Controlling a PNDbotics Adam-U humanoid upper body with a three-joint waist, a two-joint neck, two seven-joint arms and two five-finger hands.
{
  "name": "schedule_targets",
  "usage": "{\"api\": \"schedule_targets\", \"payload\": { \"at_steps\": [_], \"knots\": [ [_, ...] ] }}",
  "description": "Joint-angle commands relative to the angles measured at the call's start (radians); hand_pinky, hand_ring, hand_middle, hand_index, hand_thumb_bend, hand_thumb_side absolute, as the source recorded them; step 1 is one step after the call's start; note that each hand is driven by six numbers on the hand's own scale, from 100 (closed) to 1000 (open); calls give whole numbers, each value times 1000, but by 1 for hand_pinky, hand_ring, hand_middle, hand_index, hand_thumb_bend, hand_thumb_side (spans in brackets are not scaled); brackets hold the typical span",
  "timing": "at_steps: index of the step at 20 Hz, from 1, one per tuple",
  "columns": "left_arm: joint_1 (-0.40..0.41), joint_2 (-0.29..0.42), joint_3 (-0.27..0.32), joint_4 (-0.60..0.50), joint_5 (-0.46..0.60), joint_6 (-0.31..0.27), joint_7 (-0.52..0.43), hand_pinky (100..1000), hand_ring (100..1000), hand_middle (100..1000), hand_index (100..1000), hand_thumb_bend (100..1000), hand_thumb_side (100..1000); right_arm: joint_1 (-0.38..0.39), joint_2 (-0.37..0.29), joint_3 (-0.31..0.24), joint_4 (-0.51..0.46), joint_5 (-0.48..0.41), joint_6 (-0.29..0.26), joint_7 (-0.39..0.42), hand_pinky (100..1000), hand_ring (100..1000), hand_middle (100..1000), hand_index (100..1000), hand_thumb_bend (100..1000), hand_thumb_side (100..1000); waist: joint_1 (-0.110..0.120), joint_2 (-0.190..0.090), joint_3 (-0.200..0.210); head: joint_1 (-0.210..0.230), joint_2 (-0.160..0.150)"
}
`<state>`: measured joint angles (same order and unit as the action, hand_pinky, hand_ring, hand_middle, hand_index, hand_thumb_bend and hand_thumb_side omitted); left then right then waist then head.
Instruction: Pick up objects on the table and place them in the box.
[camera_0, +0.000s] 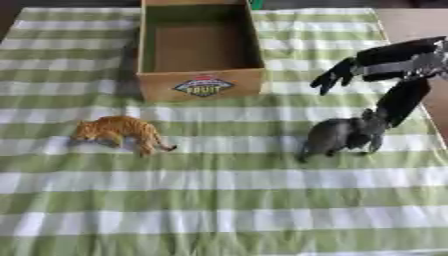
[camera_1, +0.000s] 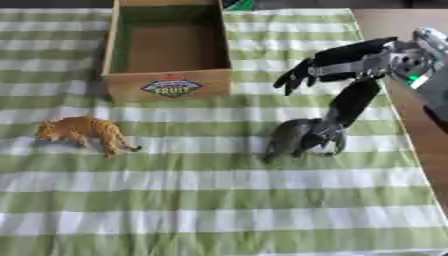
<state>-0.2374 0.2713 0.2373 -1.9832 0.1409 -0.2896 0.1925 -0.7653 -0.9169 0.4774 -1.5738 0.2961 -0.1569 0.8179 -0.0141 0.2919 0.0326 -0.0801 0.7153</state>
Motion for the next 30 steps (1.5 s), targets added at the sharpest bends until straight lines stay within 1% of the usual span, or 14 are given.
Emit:
{"api": "schedule_targets", "payload": {
  "at_steps": [1, 11, 16, 18, 21, 23, 24, 25, 28, 30],
  "knots": [
    [-10, 6, 6, -17, 5, 0, -9, 533, 745, 678, 788, 100, 917, -9, -12, -5, 1, 19, 6, 4, 823, 893, 809, 996, 707, 636, 2, -13, 1, -3, -12],
    [-12, 0, 8, -17, -3, 5, -36, 533, 746, 678, 787, 100, 916, 18, -27, -9, -43, 45, -3, 28, 819, 893, 780, 958, 638, 563, 3, -4, -3, -4, -13],
    [-14, -3, 9, -17, -1, 5, -41, 533, 746, 678, 787, 100, 917, 28, -17, 0, -30, 76, 5, 20, 813, 887, 760, 929, 604, 529, 3, -2, -1, -7, -17],
    [-14, -4, 9, -17, 0, 7, -42, 533, 746, 678, 786, 100, 918, 33, -7, 3, -21, 84, 9, 12, 807, 877, 737, 906, 596, 516, 4, -1, 0, -7, -18],
    [-14, -6, 9, -17, 0, 8, -43, 534, 747, 678, 786, 100, 919, 33, 8, 5, -16, 95, 13, -15, 796, 862, 699, 872, 547, 490, 5, 0, 0, -8, -19],
    [-15, -8, 8, -17, 1, 8, -46, 534, 747, 678, 786, 100, 919, 32, 15, 8, -12, 106, 17, -40, 794, 857, 694, 865, 535, 486, 5, 0, -1, -8, -22],
    [-15, -8, 8, -17, 1, 8, -47, 534, 747, 678, 786, 100, 919, 31, 19, 10, -9, 110, 19, -51, 787, 846, 671, 839, 492, 464, 5, 0, -1, -8, -23],
    [-15, -9, 8, -17, 1, 8, -48, 534, 747, 678, 785, 100, 919, 31, 22, 13, -5, 114, 20, -60, 785, 841, 667, 828, 479, 455, 5, 0, -1, -9, -23],
    [-16, -9, 9, -17, 2, 8, -50, 534, 747, 678, 784, 100, 919, 31, 30, 22, 10, 121, 21, -71, 779, 828, 646, 792, 448, 434, 6, 0, 0, -9, -23],
    [-15, -10, 9, -17, 2, 8, -52, 534, 748, 679, 784, 100, 919, 32, 33, 26, 16, 117, 23, -73, 773, 812, 615, 760, 407, 431, 6, 0, 1, -9, -24]
  ]
}}
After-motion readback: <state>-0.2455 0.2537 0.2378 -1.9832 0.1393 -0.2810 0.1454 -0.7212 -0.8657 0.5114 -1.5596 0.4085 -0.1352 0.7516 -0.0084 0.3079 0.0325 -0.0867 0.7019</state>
